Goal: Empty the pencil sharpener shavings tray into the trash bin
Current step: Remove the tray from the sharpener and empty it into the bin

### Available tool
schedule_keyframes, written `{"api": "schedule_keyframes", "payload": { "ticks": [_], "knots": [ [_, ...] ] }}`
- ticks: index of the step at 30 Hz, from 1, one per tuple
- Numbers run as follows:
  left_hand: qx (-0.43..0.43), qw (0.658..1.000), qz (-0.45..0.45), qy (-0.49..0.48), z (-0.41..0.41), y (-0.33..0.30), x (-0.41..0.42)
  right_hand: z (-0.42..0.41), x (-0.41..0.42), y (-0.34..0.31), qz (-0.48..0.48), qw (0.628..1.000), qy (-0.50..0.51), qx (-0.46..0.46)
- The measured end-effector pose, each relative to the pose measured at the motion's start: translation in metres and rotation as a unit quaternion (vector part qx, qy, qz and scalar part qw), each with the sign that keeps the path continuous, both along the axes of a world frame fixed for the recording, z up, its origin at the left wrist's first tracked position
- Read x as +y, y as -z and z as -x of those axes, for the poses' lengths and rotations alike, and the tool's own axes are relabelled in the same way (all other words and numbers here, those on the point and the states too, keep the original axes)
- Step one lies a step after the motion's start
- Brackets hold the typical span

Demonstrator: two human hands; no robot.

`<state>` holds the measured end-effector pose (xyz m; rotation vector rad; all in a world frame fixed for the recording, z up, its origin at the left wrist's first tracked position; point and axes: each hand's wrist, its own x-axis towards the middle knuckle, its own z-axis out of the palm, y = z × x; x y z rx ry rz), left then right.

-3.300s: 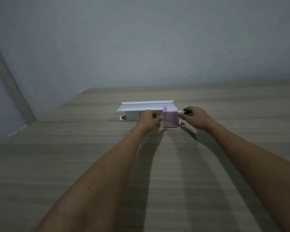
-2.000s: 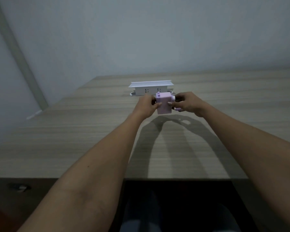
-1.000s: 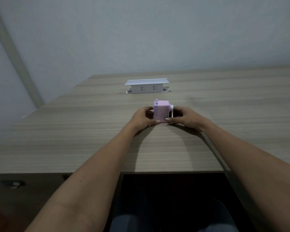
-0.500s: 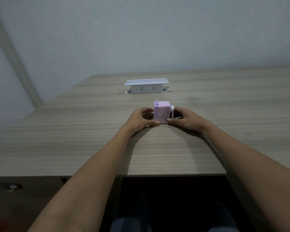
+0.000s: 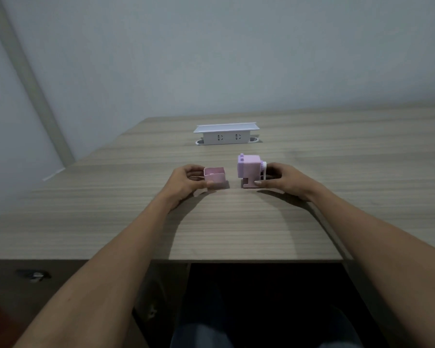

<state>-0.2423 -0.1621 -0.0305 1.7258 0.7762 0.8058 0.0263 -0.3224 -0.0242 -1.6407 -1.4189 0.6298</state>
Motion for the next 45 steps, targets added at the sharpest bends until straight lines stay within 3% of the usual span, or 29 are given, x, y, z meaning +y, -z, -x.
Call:
{"api": "schedule_keyframes", "payload": {
  "ticks": [6,12,20,25,36,45],
  "knots": [
    [-0.023,0.999,-0.023,-0.001,0.007,-0.035,-0.004,0.001,-0.010,-0.018,-0.080,0.994,0.049,0.064],
    [-0.050,0.996,-0.064,0.048,-0.019,-0.085,-0.040,0.012,-0.034,-0.066,-0.157,0.983,0.075,0.058],
    [-0.081,0.984,-0.103,0.119,-0.077,-0.124,-0.107,0.007,-0.085,-0.116,-0.182,0.982,0.042,0.021],
    [-0.103,0.978,-0.103,0.151,-0.118,-0.135,-0.146,-0.024,-0.132,-0.128,-0.213,0.974,0.073,0.027],
    [-0.144,0.956,-0.039,0.252,-0.208,-0.102,-0.261,-0.079,-0.275,-0.106,-0.192,0.962,0.192,0.005],
    [-0.121,0.929,0.028,0.347,-0.278,-0.031,-0.371,-0.111,-0.405,-0.034,-0.156,0.940,0.301,0.026]
  ]
}}
